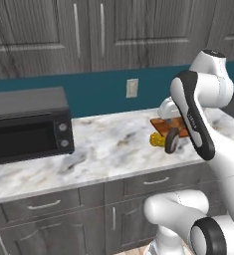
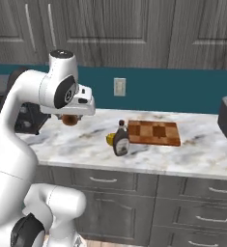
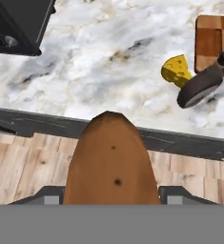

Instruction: Retrieve the reheated potato from the microwave, then place the potato, cheese, and condiment on the cutting board.

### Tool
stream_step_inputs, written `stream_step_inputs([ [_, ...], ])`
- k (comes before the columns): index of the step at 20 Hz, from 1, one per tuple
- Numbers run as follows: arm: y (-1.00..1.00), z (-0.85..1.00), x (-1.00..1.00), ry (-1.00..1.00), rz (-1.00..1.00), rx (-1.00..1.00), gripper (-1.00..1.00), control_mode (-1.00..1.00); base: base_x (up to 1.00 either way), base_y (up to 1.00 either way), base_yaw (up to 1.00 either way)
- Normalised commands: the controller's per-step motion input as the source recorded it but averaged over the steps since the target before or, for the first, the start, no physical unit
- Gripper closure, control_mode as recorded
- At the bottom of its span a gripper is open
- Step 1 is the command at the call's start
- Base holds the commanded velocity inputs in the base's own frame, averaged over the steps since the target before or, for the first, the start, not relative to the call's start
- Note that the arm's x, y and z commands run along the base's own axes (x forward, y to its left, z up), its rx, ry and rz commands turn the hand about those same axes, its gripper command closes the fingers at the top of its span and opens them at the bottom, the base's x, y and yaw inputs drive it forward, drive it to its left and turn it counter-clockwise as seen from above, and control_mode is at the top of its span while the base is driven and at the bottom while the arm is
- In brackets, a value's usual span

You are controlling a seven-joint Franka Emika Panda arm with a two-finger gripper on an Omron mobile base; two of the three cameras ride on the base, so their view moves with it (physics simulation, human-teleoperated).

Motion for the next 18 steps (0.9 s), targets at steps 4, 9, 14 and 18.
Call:
stream_step_inputs([
  [4,0.00,0.00,0.00,0.00,0.00,0.00,1.00,1.00,0.34,-0.70,0.02],
  [9,0.00,0.00,0.00,0.00,0.00,0.00,1.00,1.00,0.33,-0.70,0.02],
  [14,0.00,0.00,0.00,0.00,0.00,0.00,1.00,1.00,0.37,-0.66,0.04],
  [18,0.00,0.00,0.00,0.00,0.00,0.00,1.00,1.00,0.44,-0.59,0.07],
])
